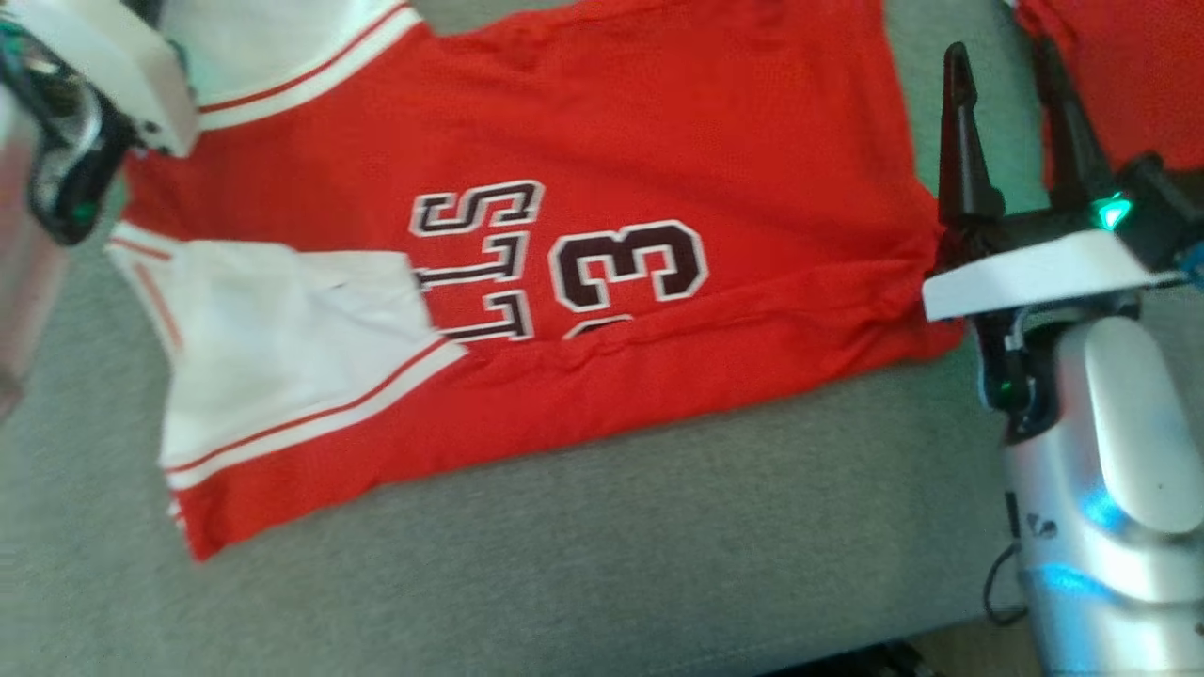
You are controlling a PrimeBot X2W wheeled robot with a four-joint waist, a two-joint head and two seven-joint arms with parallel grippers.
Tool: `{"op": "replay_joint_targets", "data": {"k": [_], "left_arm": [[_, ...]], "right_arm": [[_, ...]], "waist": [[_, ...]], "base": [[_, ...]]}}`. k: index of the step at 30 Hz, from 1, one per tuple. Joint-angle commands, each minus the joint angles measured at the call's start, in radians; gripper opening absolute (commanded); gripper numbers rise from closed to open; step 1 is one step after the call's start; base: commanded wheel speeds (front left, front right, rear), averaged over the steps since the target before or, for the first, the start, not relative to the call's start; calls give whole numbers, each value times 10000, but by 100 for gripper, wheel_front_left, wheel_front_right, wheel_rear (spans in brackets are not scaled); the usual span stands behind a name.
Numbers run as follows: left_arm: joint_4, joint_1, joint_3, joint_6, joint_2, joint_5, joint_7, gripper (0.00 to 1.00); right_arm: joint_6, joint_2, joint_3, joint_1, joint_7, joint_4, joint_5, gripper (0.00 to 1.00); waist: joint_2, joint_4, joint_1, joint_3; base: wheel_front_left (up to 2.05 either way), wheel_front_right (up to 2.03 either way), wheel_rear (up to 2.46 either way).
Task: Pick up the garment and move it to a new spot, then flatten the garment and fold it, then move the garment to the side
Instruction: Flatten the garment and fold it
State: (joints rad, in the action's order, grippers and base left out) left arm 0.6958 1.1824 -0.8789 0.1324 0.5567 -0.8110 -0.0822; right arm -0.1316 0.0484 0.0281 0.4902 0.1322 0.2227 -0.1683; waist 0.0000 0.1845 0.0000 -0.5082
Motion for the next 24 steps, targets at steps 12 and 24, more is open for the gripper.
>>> {"op": "replay_joint_targets", "data": {"k": [12,24], "left_arm": [[-1762,-649,-289,-134,-35,466,1595,0],[-3972,-1167,-716,-552,49,688,1301,0]], "right_arm": [[9,1113,-604,1931,-3391,1535,1126,100],[9,1589,-1405,4065,-4857,5079,2466,100]], "waist": [[0,-2019,0,778],[0,-2803,0,314]], "base": [[0,0,0],[0,0,0]]}}
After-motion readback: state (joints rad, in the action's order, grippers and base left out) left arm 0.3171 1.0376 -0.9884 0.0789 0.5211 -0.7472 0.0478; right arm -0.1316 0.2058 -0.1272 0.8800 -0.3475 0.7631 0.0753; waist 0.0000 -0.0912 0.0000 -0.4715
